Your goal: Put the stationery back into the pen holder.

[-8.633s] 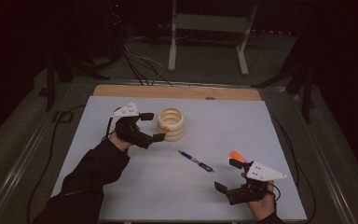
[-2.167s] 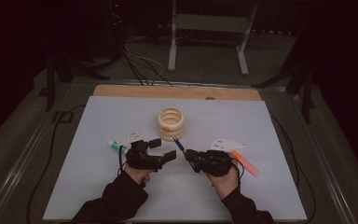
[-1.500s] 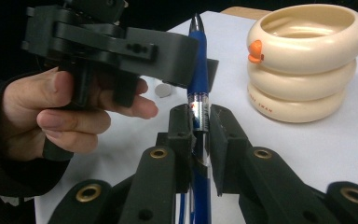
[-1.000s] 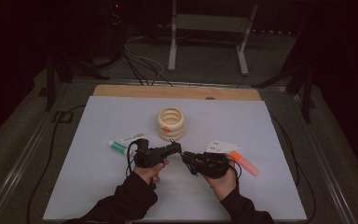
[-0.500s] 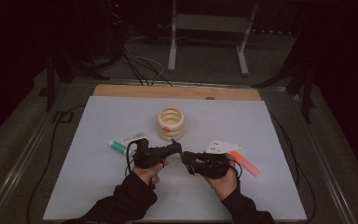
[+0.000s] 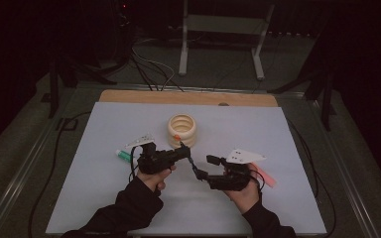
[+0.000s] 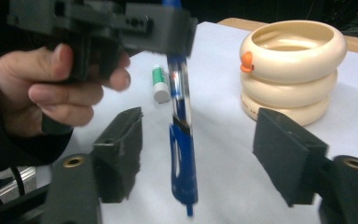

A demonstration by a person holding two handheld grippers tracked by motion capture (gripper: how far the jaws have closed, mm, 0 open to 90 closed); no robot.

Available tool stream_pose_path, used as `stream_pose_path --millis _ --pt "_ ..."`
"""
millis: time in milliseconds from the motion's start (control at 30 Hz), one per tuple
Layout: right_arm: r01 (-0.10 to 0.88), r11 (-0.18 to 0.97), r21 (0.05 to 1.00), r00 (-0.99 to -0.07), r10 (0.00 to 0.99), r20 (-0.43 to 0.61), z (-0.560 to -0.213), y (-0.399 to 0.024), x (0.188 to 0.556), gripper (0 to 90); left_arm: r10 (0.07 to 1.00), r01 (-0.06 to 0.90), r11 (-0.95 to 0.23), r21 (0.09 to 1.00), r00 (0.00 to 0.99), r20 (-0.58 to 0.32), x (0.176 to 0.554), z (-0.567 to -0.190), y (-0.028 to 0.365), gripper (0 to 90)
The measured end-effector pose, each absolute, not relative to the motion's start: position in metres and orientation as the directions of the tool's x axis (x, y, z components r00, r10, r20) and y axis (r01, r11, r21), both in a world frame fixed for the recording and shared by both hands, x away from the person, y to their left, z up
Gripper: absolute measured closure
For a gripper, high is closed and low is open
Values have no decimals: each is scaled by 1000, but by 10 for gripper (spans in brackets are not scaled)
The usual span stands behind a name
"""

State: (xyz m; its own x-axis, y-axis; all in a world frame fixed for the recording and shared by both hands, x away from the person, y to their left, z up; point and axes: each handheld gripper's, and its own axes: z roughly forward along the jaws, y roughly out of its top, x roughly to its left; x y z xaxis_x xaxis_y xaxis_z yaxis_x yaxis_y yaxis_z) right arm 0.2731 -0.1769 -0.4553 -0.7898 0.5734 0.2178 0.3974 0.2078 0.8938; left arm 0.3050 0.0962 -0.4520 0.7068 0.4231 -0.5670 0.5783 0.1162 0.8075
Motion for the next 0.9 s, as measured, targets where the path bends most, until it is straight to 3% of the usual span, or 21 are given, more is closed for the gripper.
stream_pose_path --millis 367,900 --pt "412 208 887 -791 564 235 -458 -189 267 37 449 522 70 850 745 -494 311 -426 98 811" --pt "414 181 892 -785 567 249 -458 -208 259 9 477 433 8 902 791 -384 322 -397 99 810"
